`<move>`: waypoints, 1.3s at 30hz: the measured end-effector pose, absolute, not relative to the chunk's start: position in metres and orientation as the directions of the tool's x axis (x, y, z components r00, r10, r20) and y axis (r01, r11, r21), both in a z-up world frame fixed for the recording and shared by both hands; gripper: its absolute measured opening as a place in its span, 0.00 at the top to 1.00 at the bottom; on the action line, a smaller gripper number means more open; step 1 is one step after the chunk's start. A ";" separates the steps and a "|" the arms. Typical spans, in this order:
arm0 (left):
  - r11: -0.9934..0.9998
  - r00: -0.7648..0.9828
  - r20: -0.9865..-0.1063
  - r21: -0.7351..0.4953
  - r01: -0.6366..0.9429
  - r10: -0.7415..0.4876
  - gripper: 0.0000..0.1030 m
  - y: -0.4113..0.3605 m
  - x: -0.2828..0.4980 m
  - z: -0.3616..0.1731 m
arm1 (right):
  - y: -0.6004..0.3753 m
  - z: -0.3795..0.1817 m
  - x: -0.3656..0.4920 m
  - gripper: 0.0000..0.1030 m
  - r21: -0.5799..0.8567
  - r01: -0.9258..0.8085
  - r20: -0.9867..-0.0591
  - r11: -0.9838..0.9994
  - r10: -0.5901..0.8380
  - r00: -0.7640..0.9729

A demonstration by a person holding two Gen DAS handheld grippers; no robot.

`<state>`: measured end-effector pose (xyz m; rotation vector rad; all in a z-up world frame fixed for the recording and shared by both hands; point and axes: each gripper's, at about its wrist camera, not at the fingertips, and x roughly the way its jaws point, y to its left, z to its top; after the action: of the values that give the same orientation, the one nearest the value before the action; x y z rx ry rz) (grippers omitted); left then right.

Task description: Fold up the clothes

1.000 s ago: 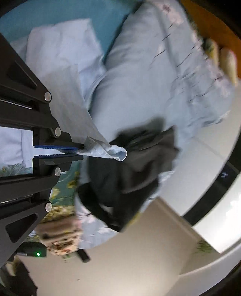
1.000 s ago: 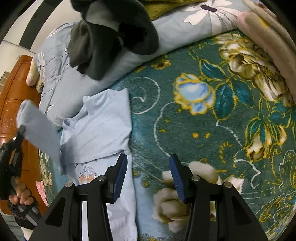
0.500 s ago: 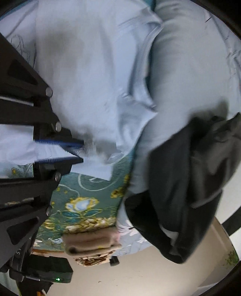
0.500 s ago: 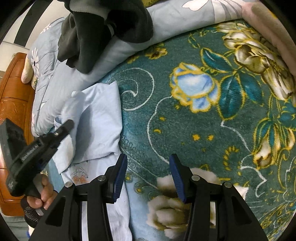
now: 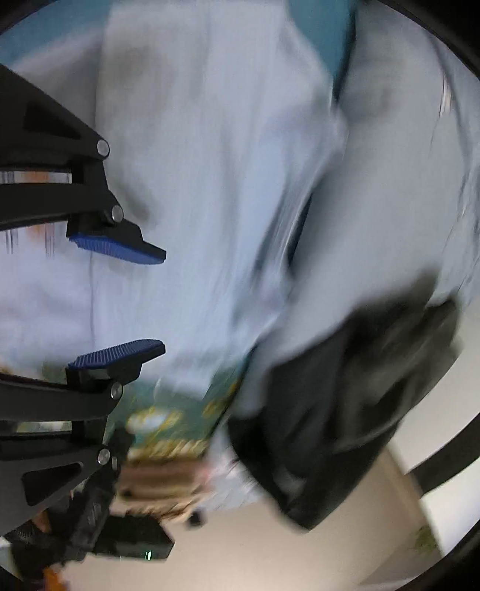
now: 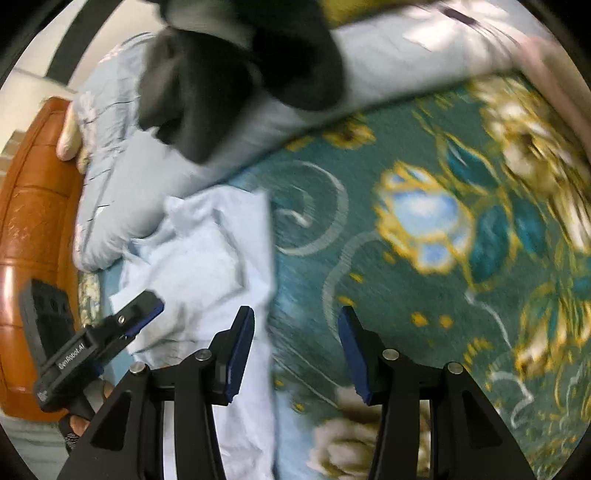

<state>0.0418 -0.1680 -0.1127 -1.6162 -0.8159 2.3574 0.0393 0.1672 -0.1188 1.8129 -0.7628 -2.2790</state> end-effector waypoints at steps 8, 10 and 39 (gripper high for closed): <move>-0.808 -0.405 -0.888 -0.398 0.435 0.220 0.54 -0.282 0.092 -0.134 | 0.111 -0.128 -0.007 0.53 0.473 -0.032 -0.863 -0.881 -0.455 -0.218; -0.792 -0.403 -0.889 -0.403 0.459 0.218 0.54 -0.294 0.101 -0.139 | 0.106 -0.139 -0.013 0.53 0.451 -0.036 -0.879 -0.892 -0.437 -0.192; -0.767 -0.429 -0.870 -0.442 0.466 0.241 0.51 -0.300 0.103 -0.140 | 0.087 -0.121 -0.009 0.95 0.538 -0.013 -0.814 -0.843 -0.516 -0.266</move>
<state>0.1033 -0.2997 -0.1403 -1.7438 -1.0999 2.5595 -0.0094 0.0870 -0.1208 1.6610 -0.6457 -2.1728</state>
